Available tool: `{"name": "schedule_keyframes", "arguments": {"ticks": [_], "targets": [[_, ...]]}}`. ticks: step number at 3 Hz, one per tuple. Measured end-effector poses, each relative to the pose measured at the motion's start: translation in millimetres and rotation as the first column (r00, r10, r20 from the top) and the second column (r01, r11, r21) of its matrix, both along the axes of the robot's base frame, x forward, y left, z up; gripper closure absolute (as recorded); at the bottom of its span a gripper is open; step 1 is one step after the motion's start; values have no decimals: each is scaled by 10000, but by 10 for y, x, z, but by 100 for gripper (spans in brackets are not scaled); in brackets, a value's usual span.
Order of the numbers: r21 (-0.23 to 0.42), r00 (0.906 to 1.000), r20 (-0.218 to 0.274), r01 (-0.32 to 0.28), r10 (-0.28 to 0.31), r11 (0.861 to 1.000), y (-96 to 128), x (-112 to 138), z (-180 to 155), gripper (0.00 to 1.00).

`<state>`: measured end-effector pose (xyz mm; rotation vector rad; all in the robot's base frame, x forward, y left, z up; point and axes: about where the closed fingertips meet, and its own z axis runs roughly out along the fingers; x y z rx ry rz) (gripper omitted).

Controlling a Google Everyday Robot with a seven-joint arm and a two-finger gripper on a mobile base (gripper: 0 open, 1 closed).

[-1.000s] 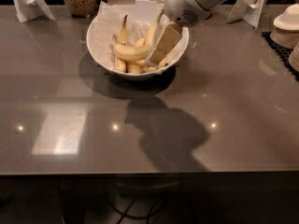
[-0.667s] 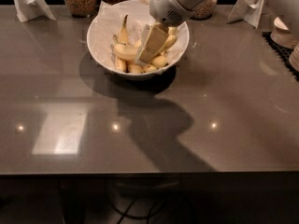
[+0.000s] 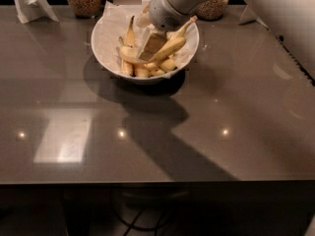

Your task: Pick banana from white bowl

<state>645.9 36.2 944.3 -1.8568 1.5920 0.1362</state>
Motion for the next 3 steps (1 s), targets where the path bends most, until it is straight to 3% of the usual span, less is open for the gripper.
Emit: {"name": "schedule_keyframes", "arguments": {"ticks": [1, 3], "targets": [[-327, 10000, -2, 17, -17, 9995, -7, 68, -94, 31], [-1012, 9979, -552, 292, -349, 9944, -159, 125, -456, 30]]}}
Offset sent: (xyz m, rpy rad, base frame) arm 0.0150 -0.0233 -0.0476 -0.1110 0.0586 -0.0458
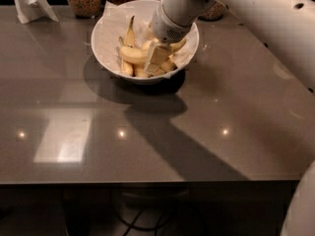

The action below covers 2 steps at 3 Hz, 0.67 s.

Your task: Pick banana from white bowl

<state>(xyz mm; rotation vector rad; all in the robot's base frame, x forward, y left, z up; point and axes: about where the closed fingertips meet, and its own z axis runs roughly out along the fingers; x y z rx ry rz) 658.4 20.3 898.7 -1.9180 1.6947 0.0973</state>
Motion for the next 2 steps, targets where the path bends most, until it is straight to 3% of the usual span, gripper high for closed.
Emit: {"name": "schedule_keyframes", "arguments": {"ticks": [1, 2], "targets": [[-294, 9998, -131, 126, -130, 9995, -52, 38, -140, 32], [-460, 9998, -25, 190, -191, 9988, -74, 72, -179, 51]]}}
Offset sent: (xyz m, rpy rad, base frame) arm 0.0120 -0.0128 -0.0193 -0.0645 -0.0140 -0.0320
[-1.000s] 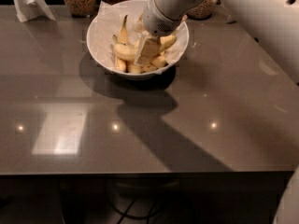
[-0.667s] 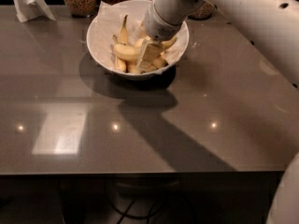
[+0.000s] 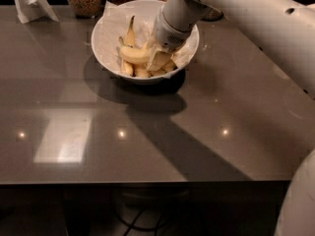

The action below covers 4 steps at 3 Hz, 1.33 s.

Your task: Pick banana from white bowl

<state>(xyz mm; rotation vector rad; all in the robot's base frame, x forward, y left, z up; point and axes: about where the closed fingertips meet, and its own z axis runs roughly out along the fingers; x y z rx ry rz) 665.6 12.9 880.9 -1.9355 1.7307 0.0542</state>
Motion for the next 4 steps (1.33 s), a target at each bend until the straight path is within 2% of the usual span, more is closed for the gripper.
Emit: {"name": "schedule_keyframes", "arguments": {"ticks": [2, 3, 4], "targets": [[57, 9987, 516, 8, -11, 10000, -6, 2, 165, 96], [425, 9974, 716, -64, 34, 9991, -2, -25, 326, 100], [1202, 9963, 862, -93, -11, 9927, -30, -79, 562, 100]]}}
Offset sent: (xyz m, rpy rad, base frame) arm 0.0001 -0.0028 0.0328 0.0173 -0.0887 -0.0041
